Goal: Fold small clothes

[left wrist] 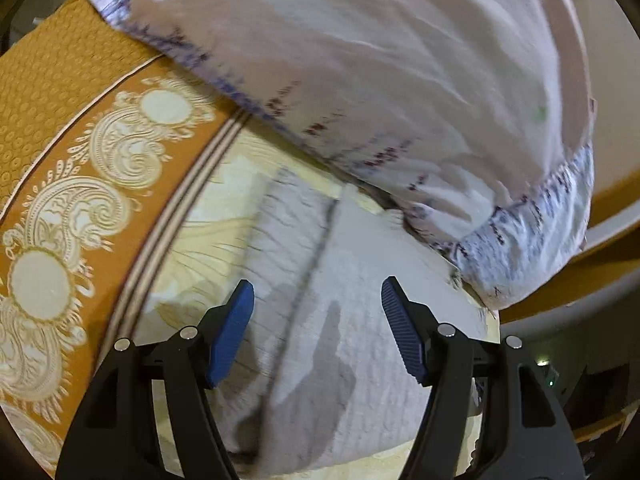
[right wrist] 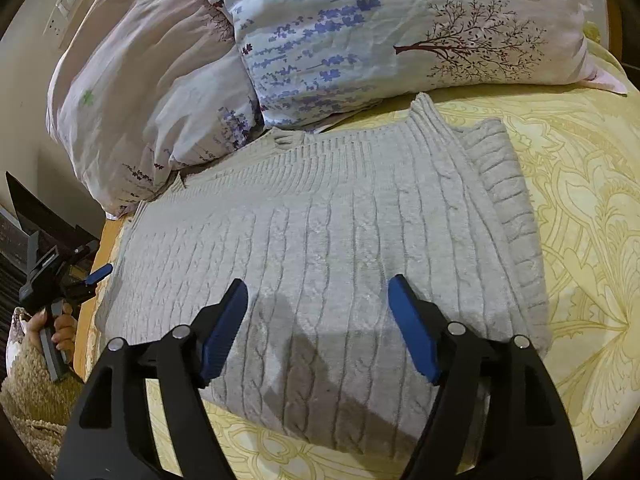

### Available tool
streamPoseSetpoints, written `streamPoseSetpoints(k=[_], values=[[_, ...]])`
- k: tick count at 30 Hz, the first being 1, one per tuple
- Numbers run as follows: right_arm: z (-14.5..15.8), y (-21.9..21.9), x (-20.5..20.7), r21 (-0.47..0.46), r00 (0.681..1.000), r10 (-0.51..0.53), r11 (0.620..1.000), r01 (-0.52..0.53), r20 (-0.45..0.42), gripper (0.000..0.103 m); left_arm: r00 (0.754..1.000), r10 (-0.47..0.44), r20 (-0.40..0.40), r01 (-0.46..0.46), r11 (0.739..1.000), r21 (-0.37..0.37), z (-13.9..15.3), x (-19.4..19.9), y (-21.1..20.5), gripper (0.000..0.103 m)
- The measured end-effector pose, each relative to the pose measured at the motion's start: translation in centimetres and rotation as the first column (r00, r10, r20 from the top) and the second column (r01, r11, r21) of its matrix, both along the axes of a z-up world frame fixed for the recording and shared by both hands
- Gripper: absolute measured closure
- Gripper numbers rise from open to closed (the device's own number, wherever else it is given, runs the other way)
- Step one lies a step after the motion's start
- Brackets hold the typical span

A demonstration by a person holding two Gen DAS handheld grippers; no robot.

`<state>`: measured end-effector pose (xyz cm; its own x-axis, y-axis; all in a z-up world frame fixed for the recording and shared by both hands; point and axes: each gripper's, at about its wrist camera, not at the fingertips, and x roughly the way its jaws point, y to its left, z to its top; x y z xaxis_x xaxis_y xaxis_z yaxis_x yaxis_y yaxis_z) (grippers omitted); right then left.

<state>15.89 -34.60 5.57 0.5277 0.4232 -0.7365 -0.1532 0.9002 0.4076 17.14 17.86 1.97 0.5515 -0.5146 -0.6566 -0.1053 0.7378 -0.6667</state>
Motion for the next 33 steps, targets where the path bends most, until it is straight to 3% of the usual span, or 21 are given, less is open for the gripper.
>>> streamPoseSetpoints(k=[7, 15, 21, 24, 30, 33], values=[[0.0, -0.3, -0.2, 0.013, 1.000, -0.005, 1.000, 0.005, -0.003, 0.029, 0.997, -0.013, -0.075, 0.013, 1.000, -0.008, -1.6, 1.2, 0.7, 0.034], [0.1, -0.3, -0.2, 0.018, 1.000, -0.004, 1.000, 0.004, -0.002, 0.027, 0.997, -0.049, -0.063, 0.046, 0.998, -0.045, -1.9, 1.7, 0.3, 0.034], [0.0, -0.3, -0.1, 0.021, 1.000, 0.001, 1.000, -0.001, 0.001, 0.025, 0.996, -0.067, -0.051, 0.065, 0.997, -0.030, -1.8, 1.8, -0.7, 0.034], [0.0, -0.3, -0.1, 0.020, 1.000, 0.001, 1.000, -0.001, 0.001, 0.025, 0.996, -0.077, -0.049, 0.077, 0.997, 0.003, -1.5, 1.8, -1.5, 0.034], [0.1, -0.2, 0.1, 0.002, 1.000, -0.002, 1.000, 0.002, 0.007, 0.025, 0.991, -0.122, -0.052, 0.128, 0.982, 0.140, -0.9, 2.0, -4.2, 0.035], [0.1, 0.1, 0.2, -0.016, 1.000, -0.009, 1.000, 0.009, 0.007, 0.024, 0.988, -0.140, -0.058, 0.148, 0.970, 0.191, -0.7, 2.0, -5.5, 0.041]])
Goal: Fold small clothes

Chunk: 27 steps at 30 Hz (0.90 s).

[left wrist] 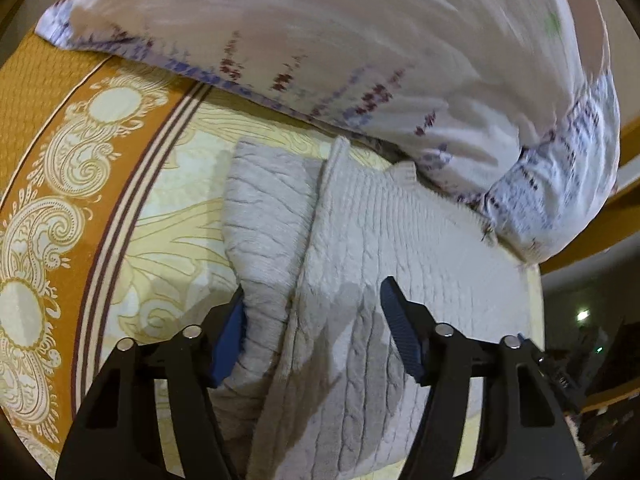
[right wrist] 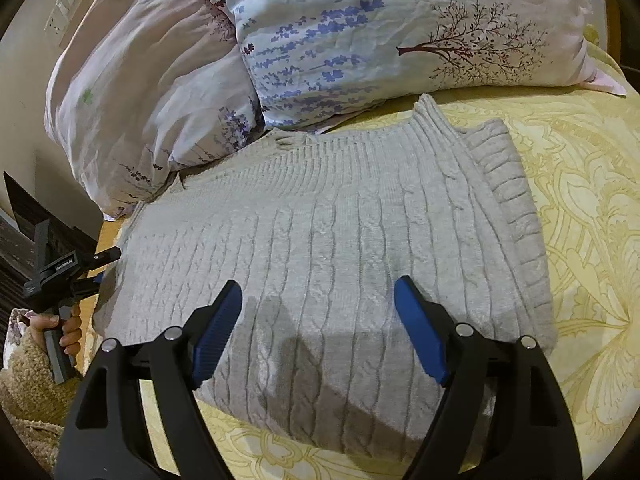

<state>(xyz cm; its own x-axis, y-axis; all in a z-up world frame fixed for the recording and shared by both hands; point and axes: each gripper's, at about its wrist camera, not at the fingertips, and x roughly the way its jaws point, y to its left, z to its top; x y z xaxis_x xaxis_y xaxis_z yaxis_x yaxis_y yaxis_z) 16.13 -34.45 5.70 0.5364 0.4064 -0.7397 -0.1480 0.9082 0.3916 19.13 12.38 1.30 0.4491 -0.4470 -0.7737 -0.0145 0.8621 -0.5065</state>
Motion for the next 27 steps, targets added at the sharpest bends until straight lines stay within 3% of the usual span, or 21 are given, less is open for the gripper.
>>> streamPoseSetpoints(k=[4, 8, 14, 22, 27], values=[[0.0, 0.7, 0.3, -0.035, 1.000, -0.022, 0.999, 0.022, -0.008, 0.022, 1.000, -0.009, 0.001, 0.009, 0.999, 0.046, 0.1, 0.0, -1.3, 0.054], [0.0, 1.9, 0.5, -0.107, 0.999, -0.031, 0.994, 0.029, -0.013, 0.017, 1.000, -0.007, -0.006, 0.008, 1.000, 0.027, -0.1, -0.2, -1.6, 0.074], [-0.3, 3.5, 0.5, -0.208, 1.000, -0.011, 0.978, 0.009, -0.010, 0.011, 1.000, -0.016, 0.017, 0.016, 1.000, -0.006, 0.9, -0.4, -2.4, 0.078], [-0.4, 3.6, 0.4, -0.209, 1.000, -0.010, 0.978, 0.007, -0.010, 0.009, 0.995, -0.055, 0.080, 0.063, 0.992, -0.110, 4.0, -0.1, -4.1, 0.080], [-0.3, 3.6, 0.4, -0.193, 1.000, -0.011, 0.981, 0.009, -0.010, 0.009, 0.989, -0.086, 0.124, 0.110, 0.974, -0.198, 6.1, 0.2, -6.1, 0.080]])
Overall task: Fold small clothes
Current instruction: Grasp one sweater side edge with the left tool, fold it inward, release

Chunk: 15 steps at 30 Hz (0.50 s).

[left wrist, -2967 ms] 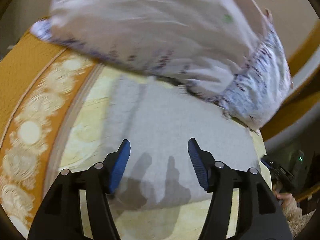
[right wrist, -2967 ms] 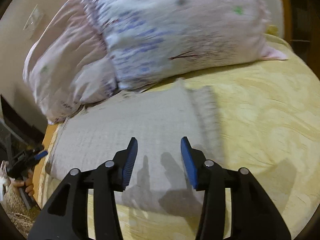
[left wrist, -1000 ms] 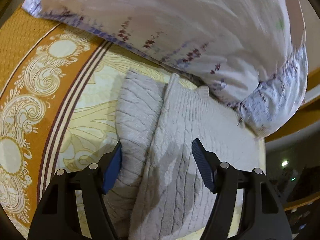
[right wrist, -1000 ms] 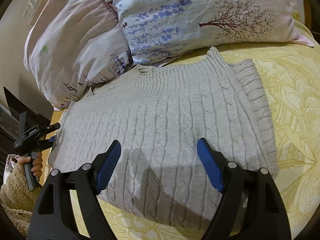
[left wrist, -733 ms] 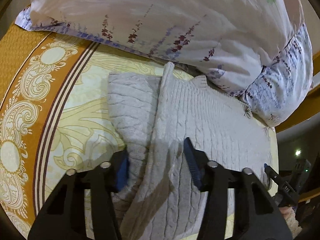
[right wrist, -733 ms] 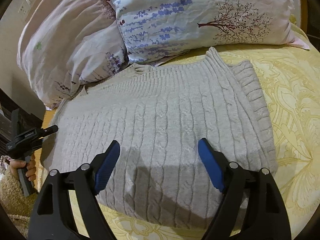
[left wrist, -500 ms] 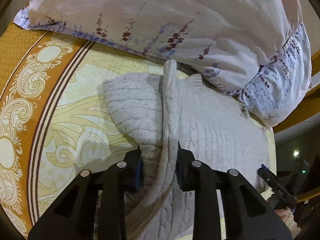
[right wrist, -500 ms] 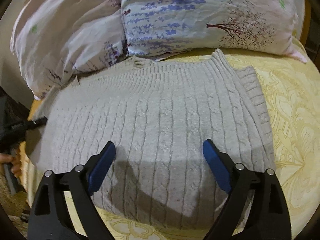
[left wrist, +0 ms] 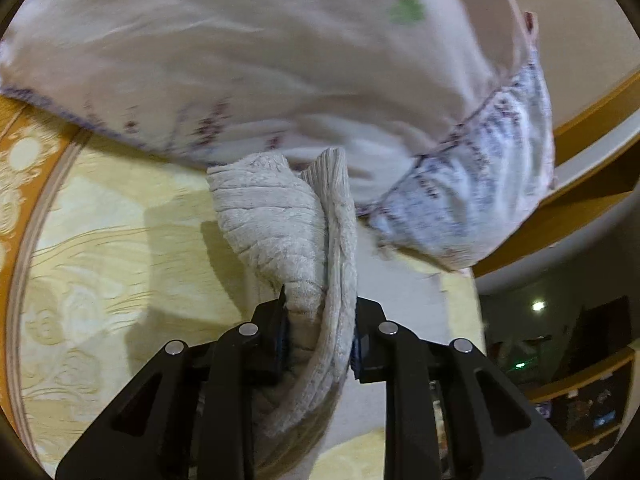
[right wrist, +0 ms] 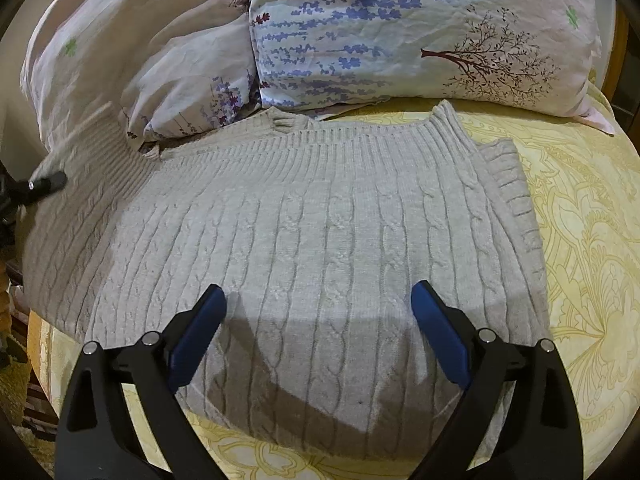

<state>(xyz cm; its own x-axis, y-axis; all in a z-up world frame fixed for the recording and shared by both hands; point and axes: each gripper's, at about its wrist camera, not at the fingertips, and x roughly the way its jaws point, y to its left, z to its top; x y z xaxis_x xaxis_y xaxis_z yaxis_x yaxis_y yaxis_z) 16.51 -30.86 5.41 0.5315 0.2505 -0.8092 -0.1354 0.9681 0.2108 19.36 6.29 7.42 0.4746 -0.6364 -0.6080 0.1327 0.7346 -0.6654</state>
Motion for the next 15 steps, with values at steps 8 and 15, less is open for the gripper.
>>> streamPoseSetpoints(k=[8, 15], values=[[0.8, -2.1, -0.3, 0.106, 0.999, -0.040, 0.994, 0.039, 0.009, 0.009, 0.993, -0.116, 0.033, 0.119, 0.986, -0.118, 2.2, 1.0, -6.0, 0.081], [1.0, -4.9, -0.5, 0.175, 0.995, -0.099, 0.980, 0.094, 0.023, 0.009, 0.975, -0.214, -0.053, 0.205, 0.968, -0.144, -1.1, 1.2, -13.2, 0.080]])
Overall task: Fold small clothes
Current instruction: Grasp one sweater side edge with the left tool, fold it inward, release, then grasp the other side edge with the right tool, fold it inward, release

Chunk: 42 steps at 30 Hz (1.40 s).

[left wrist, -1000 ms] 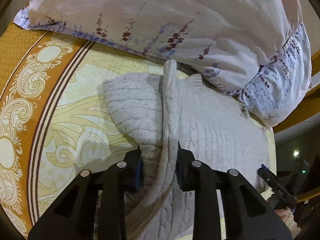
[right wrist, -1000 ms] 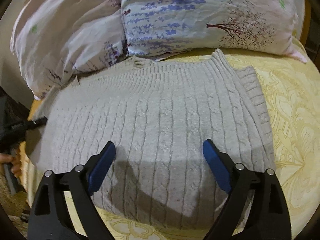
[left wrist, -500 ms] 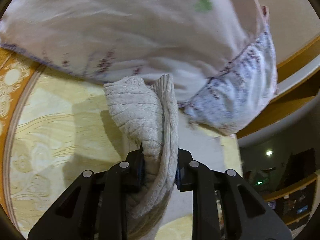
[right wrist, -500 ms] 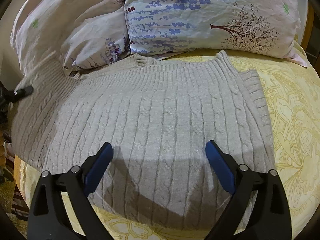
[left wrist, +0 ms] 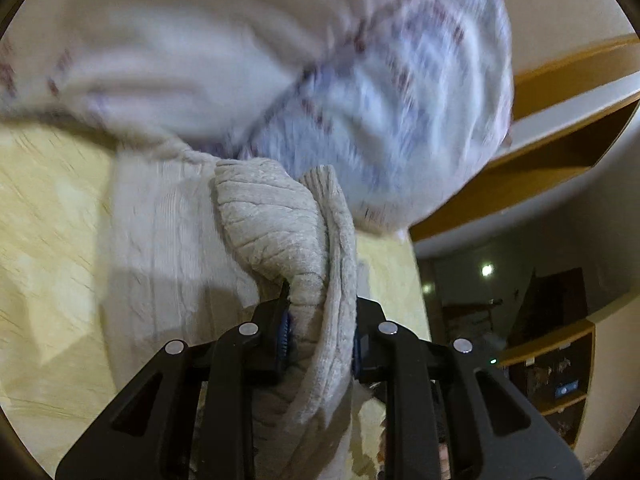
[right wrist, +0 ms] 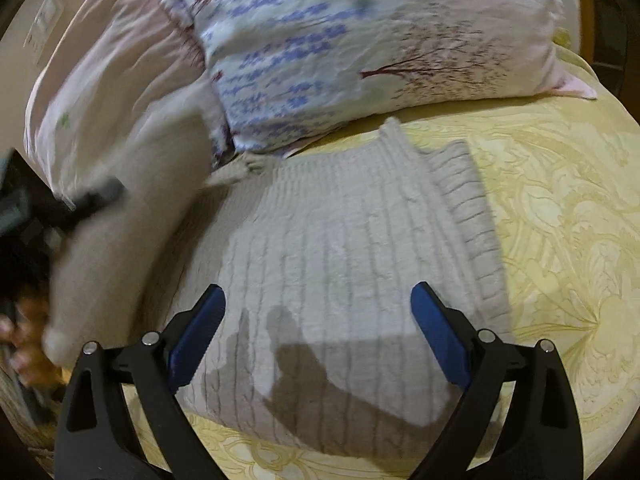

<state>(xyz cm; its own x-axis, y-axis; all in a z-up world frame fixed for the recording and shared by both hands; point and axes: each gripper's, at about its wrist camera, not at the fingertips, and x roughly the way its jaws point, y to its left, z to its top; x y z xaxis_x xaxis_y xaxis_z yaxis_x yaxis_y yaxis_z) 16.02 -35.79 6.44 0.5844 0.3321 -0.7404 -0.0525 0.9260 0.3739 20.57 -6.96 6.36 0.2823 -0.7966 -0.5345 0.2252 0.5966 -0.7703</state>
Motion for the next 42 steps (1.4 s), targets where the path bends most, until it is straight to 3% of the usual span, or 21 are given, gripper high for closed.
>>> streamPoseSetpoints(k=[3, 4, 8, 10, 12, 17, 22, 30, 32, 35, 42], values=[[0.2, -1.3, -0.2, 0.044, 1.000, -0.022, 0.999, 0.021, 0.004, 0.009, 0.997, -0.042, -0.061, 0.042, 0.999, -0.002, -2.0, -0.6, -1.9, 0.071], [0.3, -1.7, -0.2, 0.059, 1.000, -0.027, 0.998, 0.027, 0.008, 0.009, 0.996, -0.054, -0.066, 0.051, 0.997, -0.050, -2.2, -1.0, -2.0, 0.065], [0.8, -3.3, -0.2, 0.155, 0.999, -0.043, 0.987, 0.040, 0.018, 0.011, 0.998, -0.059, -0.012, 0.056, 0.982, -0.180, -0.6, -2.1, -0.4, 0.019], [1.1, -4.0, -0.1, 0.227, 0.999, -0.037, 0.973, 0.032, 0.017, 0.014, 0.999, -0.023, 0.039, 0.031, 0.980, -0.195, 0.6, -2.5, 1.2, 0.018], [1.3, -4.5, -0.1, 0.308, 1.000, -0.010, 0.951, 0.005, 0.015, 0.016, 0.998, 0.035, 0.054, -0.026, 0.987, -0.162, 1.0, -2.7, 2.6, 0.018], [0.4, -3.6, 1.1, 0.418, 0.994, 0.083, 0.907, -0.044, -0.076, 0.031, 0.981, 0.175, 0.081, -0.182, 0.979, 0.087, 0.2, -2.9, 5.2, 0.018], [-1.0, -2.2, 2.2, 0.470, 0.978, 0.141, 0.881, -0.053, -0.154, 0.041, 0.983, 0.171, 0.067, -0.182, 0.952, 0.246, -1.7, -3.0, 4.6, 0.018], [-2.8, -0.2, 3.8, 0.520, 0.966, 0.173, 0.853, -0.049, -0.194, 0.062, 0.991, 0.133, 0.005, -0.128, 0.945, 0.301, -4.0, -3.2, 3.1, 0.018], [-3.0, -0.1, 4.0, 0.515, 0.967, 0.162, 0.856, -0.038, -0.197, 0.080, 0.992, 0.129, 0.001, -0.124, 0.946, 0.301, -4.2, -3.2, 2.9, 0.018], [-2.3, 0.1, 3.8, 0.482, 0.977, 0.144, 0.874, -0.053, -0.154, 0.086, 0.991, 0.134, 0.008, -0.131, 0.947, 0.295, -4.2, -3.2, 2.9, 0.016], [2.5, -1.4, 2.9, 0.312, 0.994, 0.111, 0.944, -0.108, 0.010, 0.089, 0.992, 0.121, 0.046, -0.129, 0.956, 0.263, -3.6, -3.7, 3.0, 0.013]])
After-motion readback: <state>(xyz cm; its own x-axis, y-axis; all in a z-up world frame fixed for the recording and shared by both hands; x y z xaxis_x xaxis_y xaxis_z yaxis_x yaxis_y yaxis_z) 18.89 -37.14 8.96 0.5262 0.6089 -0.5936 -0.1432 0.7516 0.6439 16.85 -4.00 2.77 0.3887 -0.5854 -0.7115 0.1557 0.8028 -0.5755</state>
